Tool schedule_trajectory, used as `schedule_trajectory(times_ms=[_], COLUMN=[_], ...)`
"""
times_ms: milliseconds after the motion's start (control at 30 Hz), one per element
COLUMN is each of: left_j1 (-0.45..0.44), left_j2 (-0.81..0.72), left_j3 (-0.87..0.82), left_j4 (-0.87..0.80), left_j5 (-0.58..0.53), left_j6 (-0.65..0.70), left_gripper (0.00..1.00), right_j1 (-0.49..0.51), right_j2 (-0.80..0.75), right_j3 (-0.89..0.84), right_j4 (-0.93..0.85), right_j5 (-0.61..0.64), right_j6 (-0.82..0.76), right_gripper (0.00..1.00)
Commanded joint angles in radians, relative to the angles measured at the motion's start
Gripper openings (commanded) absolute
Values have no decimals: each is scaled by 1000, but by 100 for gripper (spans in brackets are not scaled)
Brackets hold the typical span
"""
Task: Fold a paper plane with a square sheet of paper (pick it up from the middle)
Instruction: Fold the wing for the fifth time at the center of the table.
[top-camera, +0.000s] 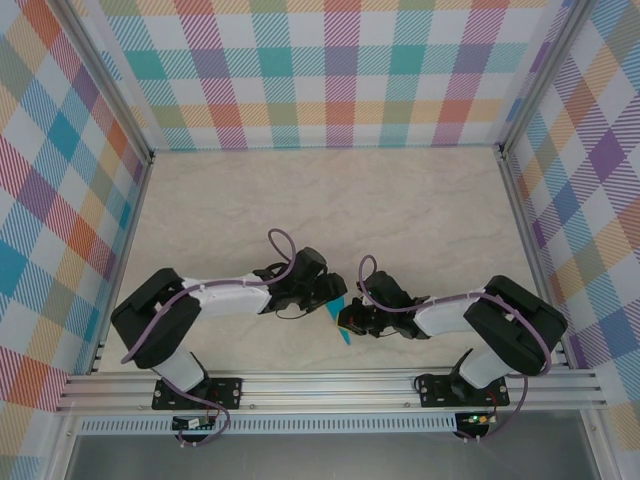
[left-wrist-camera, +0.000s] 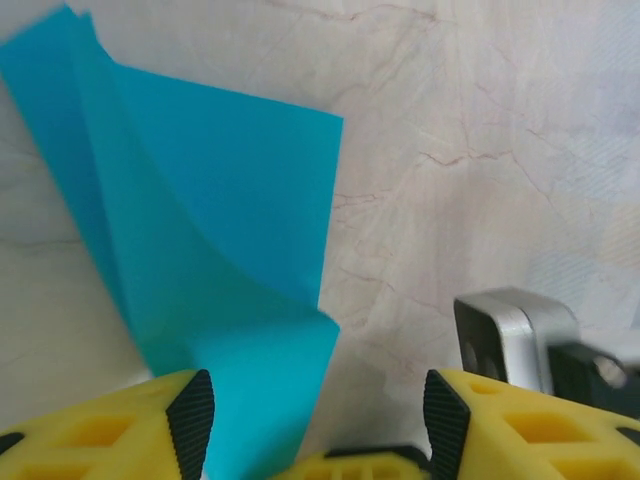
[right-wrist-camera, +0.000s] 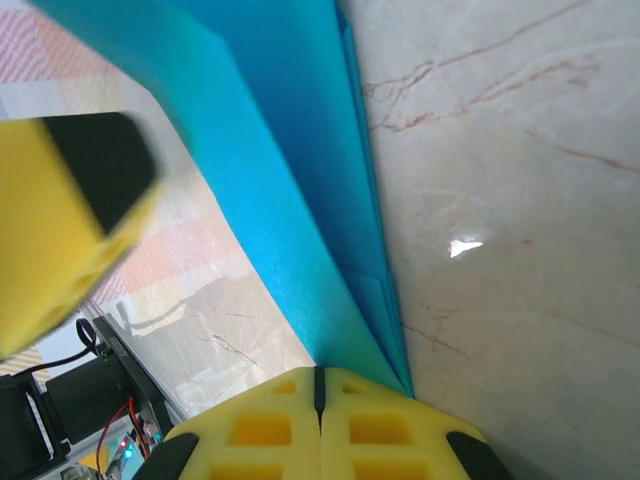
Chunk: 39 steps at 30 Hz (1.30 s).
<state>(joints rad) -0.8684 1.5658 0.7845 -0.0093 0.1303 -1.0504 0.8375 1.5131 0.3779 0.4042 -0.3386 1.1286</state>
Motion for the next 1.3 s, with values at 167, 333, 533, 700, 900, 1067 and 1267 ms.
schedule_trajectory(times_ms=[167, 333, 533, 700, 900, 1067, 1267], left_j1=[86, 103, 105, 106, 108, 108, 109], left_j2=[-199, -176, -97, -43, -37, -91, -84], left_j3=[-64, -113, -123, -119, -142, -187, -191], left_j4=[-95, 50, 189, 216, 233, 254, 266], left_j5=[-27, 62, 143, 159, 160, 164, 165], left_j6=[123, 130, 127, 136, 130, 139, 161], left_gripper=[56, 45, 30, 6, 0, 0, 0], right_j1=[-30, -61, -72, -79, -86, -87, -87], right_j2=[48, 71, 120, 140, 144, 144, 145], right_j3=[-13, 11, 24, 20, 23, 19, 19], right_j4=[-132, -146, -132, -120, -130, -130, -130], right_j5=[-58, -113, -143, -148, -149, -150, -149], right_j6=[-105, -161, -173, -170, -167, -164, -159], right_gripper=[0, 0, 0, 0, 0, 0, 0])
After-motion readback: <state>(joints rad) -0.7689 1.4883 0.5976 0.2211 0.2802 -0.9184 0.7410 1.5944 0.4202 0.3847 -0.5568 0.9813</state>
